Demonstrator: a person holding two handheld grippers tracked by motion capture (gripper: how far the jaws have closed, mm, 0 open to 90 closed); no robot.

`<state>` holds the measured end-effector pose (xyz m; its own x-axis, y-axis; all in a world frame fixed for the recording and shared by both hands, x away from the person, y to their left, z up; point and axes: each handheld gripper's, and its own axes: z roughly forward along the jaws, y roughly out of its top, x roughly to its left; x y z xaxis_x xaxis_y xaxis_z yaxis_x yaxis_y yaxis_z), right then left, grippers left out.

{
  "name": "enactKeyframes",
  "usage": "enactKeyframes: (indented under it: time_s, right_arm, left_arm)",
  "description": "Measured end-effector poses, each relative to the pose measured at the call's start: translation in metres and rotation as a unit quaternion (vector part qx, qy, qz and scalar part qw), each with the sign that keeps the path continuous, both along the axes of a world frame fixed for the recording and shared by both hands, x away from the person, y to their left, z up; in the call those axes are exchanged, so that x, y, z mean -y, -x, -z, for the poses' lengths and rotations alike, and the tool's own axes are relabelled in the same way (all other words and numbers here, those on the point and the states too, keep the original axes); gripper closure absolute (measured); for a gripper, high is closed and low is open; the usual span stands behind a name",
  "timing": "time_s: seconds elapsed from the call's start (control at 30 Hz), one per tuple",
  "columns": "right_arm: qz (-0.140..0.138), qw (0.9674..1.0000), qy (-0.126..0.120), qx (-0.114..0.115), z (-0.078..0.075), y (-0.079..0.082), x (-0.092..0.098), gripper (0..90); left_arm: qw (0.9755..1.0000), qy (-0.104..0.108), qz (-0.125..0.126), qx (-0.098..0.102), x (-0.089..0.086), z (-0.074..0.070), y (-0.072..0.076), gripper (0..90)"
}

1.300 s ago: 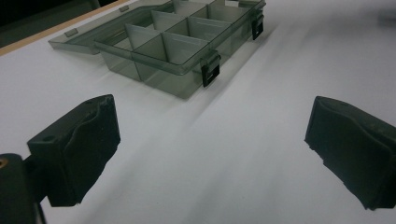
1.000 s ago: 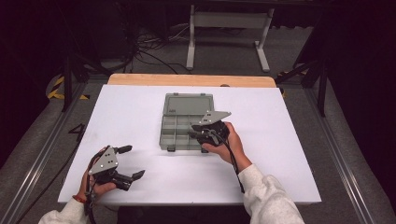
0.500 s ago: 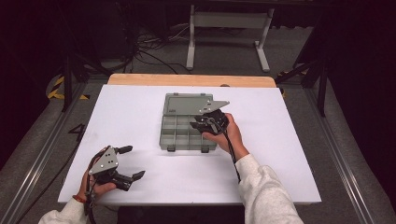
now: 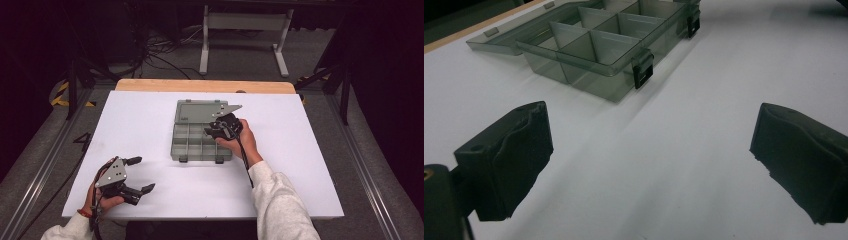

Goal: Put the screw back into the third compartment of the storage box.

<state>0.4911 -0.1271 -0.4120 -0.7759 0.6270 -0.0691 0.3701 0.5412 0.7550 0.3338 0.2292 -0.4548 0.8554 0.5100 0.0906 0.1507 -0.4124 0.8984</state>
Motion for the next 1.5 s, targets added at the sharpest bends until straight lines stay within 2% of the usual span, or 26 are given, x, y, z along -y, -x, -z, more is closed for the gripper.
enactKeyframes:
  time_s: [0.67, 0.93, 1.13, 1.23, 1.33, 1.5]
  right_arm:
    - [0.006, 1.0000, 0.005, -0.005, 0.003, -0.003, 0.000, 67.8]
    - [0.008, 0.9999, -0.001, -0.009, 0.004, -0.003, 0.003, 64.7]
    - [0.012, 0.9998, -0.013, 0.002, -0.002, 0.001, 0.009, 63.7]
    - [0.007, 0.9997, -0.019, 0.014, -0.004, 0.007, 0.011, 63.3]
    - [0.001, 0.9995, -0.021, 0.026, -0.004, 0.013, 0.014, 63.0]
    - [-0.010, 0.9982, -0.028, 0.052, -0.009, 0.027, 0.023, 62.8]
  left_arm:
    - [1.0000, 0.001, -0.004, -0.002, -0.001, 0.000, -0.001, 4.3]
    - [1.0000, 0.002, -0.003, -0.002, -0.001, 0.000, -0.003, 4.5]
    - [0.9999, 0.007, -0.003, -0.010, -0.003, 0.001, -0.006, 4.4]
    - [0.9993, 0.013, 0.012, -0.032, -0.004, 0.003, -0.009, 3.3]
    - [0.9990, 0.007, 0.008, -0.043, 0.000, 0.004, -0.011, 3.1]
    - [0.9994, -0.001, -0.001, -0.034, 0.002, 0.003, -0.012, 5.8]
